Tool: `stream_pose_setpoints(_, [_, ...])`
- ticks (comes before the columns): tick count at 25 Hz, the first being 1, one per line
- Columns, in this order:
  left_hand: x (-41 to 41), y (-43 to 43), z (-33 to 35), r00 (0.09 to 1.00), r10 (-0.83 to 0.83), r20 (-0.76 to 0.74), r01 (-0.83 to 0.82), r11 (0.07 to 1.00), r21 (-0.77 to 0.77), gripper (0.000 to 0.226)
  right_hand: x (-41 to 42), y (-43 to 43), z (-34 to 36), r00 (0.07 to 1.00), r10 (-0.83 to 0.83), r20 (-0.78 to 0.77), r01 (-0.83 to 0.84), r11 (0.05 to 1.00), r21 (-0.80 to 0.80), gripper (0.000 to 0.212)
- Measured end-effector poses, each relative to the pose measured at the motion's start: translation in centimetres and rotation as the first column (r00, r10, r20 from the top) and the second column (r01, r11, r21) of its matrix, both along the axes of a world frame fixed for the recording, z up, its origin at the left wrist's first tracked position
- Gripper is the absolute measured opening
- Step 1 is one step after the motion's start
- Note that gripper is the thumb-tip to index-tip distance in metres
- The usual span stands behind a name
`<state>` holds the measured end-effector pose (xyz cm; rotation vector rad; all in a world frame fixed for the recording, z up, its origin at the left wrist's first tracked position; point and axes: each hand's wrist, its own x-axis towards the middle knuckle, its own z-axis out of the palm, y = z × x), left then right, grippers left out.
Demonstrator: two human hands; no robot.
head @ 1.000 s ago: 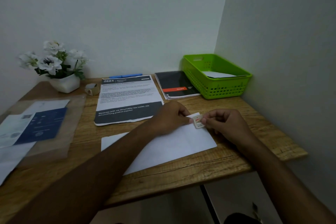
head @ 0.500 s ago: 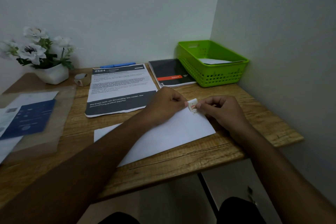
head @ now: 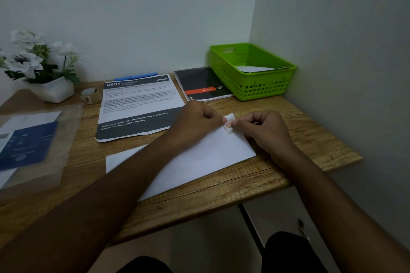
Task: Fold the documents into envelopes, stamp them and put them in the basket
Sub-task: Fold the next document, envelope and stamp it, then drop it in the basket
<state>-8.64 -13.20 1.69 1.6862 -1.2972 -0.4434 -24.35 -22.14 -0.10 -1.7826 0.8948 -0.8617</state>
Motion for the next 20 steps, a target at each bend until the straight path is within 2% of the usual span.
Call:
stream_pose_setpoints(4, [0.09, -0.10, 0.00, 0.998, 0.004, 0.070, -0.003, 1.000, -0.015, 0.026, 0.10, 0.03, 0.02, 1.000, -0.007, -0.010, 0.007, 1.000, -0.028, 0.012])
stream_pose_setpoints(10, [0.23, -0.29, -0.24, 0.996, 0.003, 0.091, 0.000, 1.000, -0.030, 0.009, 0.20, -0.20, -0.28, 1.000, -0.006, -0.008, 0.006, 0.998, -0.063, 0.010])
stream_pose_setpoints(20, [0.26, -0.45, -0.35, 0.991, 0.010, 0.132, -0.003, 0.999, -0.051, 0.007, 0.05, -0.40, -0.49, 0.999, -0.031, 0.010, 0.032, 0.988, -0.149, 0.018])
